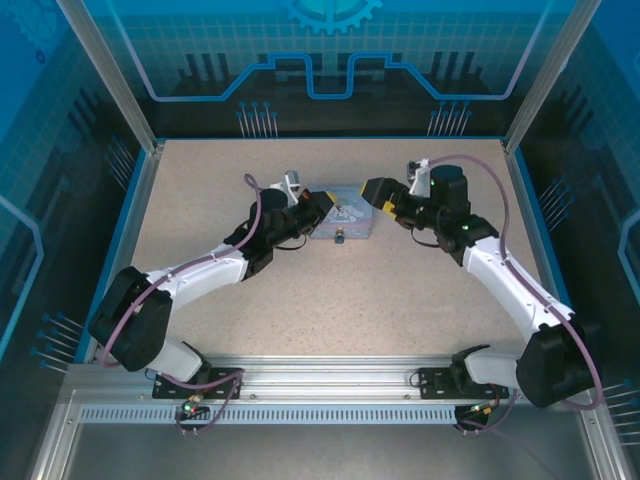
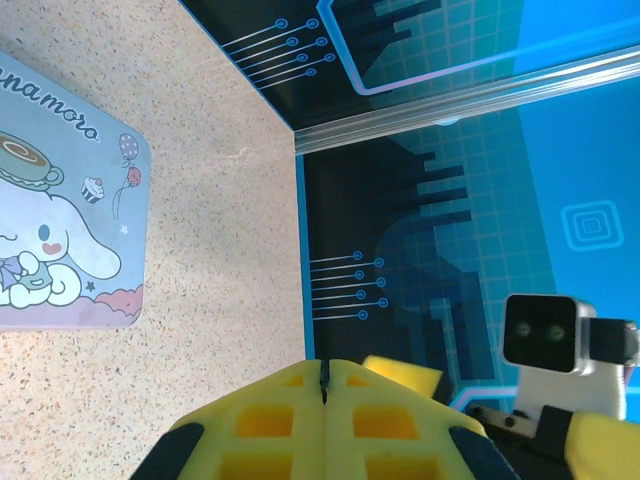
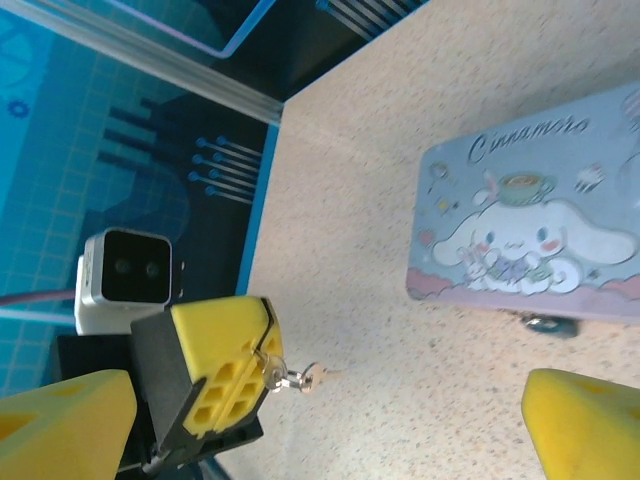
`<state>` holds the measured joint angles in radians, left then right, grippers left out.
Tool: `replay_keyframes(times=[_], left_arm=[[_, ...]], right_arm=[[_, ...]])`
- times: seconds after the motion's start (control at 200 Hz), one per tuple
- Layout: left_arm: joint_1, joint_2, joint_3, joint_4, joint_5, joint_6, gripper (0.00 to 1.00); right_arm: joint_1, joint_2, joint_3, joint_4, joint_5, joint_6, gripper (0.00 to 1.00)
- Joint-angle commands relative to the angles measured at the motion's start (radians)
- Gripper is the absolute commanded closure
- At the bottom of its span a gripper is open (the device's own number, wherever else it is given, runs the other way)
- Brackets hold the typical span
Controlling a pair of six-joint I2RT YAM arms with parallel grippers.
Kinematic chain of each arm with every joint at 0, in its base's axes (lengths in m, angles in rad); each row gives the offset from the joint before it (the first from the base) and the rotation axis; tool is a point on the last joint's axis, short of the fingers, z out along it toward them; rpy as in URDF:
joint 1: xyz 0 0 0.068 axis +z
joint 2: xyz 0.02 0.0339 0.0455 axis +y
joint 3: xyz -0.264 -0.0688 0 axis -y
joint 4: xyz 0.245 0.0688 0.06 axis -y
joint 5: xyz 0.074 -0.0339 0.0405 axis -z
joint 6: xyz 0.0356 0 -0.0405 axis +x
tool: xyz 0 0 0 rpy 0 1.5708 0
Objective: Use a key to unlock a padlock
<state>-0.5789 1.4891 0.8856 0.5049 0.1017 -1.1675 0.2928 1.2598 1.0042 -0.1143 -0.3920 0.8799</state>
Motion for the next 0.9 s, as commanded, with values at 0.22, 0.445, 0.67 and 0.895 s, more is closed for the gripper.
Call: replay_keyframes(times=[0.22, 0.445, 0.67, 0.895], left_arm=[[-0.002, -0.029, 0.041, -0.006, -0.032, 0.03, 1.0], [-0.003, -0.03, 0.044, 0.001, -0.066, 0.007, 1.0], [-0.011, -0.023, 0.038, 0.024, -0.101, -0.01, 1.0], [-0.015, -0.028, 0.028, 0.046, -0.129, -0.015, 1.0]], right_arm=[[-0.028, -0.07, -0.141, 0.077, 0.052, 0.017, 0.0], [-0.021, 0.023, -0.267, 0.476, -0.047, 0.289, 0.03], [0.046, 0.21, -0.25, 0.839, -0.085, 0.493, 0.3], [0.105, 0.289, -0.181, 0.899, -0.077, 0.524, 0.48]])
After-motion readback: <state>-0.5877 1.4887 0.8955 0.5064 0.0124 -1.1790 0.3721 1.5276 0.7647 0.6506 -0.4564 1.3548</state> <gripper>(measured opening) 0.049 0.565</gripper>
